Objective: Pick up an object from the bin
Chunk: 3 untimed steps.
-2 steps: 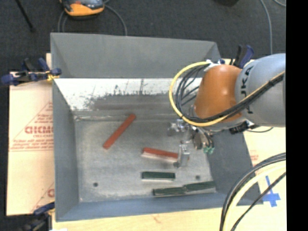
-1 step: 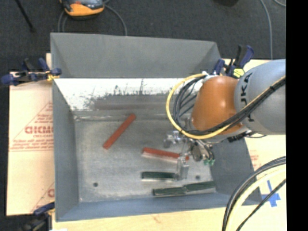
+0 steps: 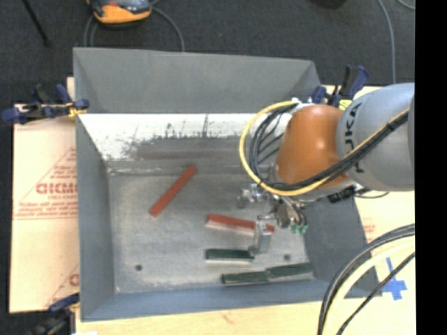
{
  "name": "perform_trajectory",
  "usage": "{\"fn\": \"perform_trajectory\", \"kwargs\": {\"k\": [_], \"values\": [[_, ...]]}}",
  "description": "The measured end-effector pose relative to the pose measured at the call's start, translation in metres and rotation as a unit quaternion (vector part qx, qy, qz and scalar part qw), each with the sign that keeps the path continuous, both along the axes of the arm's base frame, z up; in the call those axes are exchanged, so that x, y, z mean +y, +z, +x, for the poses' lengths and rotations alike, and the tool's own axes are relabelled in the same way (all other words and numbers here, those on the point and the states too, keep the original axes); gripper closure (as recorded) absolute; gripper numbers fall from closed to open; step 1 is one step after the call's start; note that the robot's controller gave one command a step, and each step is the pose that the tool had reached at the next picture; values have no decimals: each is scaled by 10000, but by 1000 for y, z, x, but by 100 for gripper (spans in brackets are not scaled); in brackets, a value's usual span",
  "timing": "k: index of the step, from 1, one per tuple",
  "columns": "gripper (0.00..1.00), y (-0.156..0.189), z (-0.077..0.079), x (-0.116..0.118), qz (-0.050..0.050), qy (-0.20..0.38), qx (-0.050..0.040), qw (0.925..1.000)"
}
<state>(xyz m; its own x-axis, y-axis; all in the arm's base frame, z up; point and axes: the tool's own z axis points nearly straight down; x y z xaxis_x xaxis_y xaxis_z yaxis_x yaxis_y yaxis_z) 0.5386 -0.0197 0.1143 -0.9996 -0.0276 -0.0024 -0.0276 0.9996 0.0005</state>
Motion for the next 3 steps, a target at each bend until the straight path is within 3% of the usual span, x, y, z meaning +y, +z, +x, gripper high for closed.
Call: {"fn": "perform_trajectory", "kwargs": {"k": [1,2,3], "values": [[0,-29,-15,21,-6,89,-12,10000],[100,-42,21,7,7,-660,-21,9978],[100,-42,21,7,6,-658,-21,9978]]}}
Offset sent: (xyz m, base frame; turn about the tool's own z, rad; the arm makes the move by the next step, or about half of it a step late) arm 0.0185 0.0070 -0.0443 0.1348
